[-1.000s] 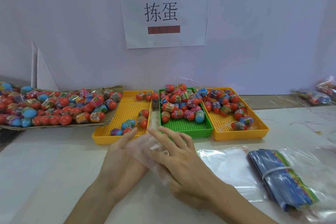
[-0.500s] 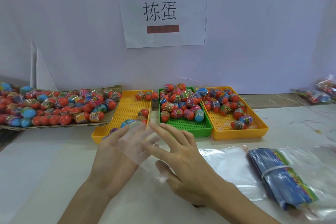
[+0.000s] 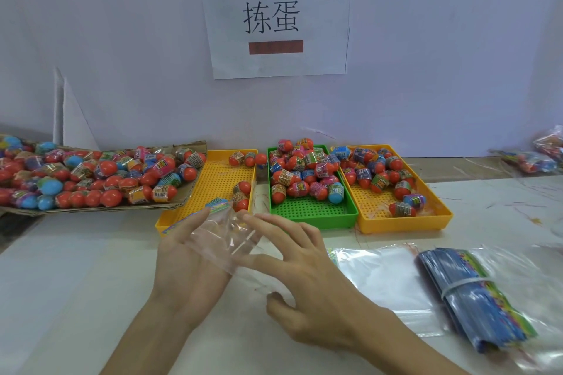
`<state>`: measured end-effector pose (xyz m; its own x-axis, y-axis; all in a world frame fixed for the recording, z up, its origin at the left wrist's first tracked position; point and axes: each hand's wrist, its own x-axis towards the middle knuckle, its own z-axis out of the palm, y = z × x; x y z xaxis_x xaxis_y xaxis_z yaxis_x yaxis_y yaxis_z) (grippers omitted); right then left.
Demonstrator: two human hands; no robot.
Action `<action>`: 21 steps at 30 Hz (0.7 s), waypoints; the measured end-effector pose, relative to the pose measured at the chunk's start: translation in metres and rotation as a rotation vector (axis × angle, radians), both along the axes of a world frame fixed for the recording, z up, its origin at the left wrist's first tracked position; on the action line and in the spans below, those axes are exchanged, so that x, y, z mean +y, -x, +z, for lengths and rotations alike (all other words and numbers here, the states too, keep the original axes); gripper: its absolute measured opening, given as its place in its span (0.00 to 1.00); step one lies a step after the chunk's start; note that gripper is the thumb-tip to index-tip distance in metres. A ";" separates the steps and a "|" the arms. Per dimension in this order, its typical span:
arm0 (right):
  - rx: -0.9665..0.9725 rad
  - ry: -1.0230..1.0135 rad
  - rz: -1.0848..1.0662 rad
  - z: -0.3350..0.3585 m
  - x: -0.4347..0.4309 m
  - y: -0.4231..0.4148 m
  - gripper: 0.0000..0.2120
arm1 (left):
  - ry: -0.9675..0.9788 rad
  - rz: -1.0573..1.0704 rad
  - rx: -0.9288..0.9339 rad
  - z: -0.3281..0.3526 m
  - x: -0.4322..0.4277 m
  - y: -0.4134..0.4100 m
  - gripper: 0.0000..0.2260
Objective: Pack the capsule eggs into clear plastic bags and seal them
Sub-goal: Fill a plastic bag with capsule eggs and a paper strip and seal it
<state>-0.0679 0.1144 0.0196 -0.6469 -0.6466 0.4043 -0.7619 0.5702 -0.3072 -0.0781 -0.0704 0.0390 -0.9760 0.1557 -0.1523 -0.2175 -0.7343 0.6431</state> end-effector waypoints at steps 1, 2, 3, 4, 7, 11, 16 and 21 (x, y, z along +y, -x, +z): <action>-0.007 0.040 0.005 0.003 0.001 0.000 0.27 | -0.020 0.009 -0.013 0.001 -0.002 0.001 0.27; -0.012 0.107 -0.002 0.006 0.003 0.000 0.25 | -0.043 0.023 -0.023 0.001 -0.003 0.001 0.27; 0.005 0.186 -0.035 0.008 0.006 0.001 0.21 | -0.068 0.040 -0.031 0.000 -0.004 0.002 0.27; 0.052 0.262 -0.110 0.011 0.010 0.004 0.16 | -0.093 0.054 -0.040 -0.001 -0.005 0.003 0.28; 0.157 0.382 -0.506 0.019 0.031 0.022 0.09 | -0.148 0.072 -0.058 -0.002 -0.006 0.005 0.28; -0.051 0.150 -1.012 0.019 0.070 0.045 0.16 | -0.147 0.052 -0.053 -0.002 -0.007 0.006 0.30; -0.310 -0.036 -1.115 0.015 0.091 0.053 0.18 | -0.143 0.049 -0.042 0.000 -0.003 0.004 0.36; -0.311 -0.064 -1.122 0.013 0.096 0.055 0.15 | -0.137 0.048 -0.057 -0.002 -0.003 0.004 0.29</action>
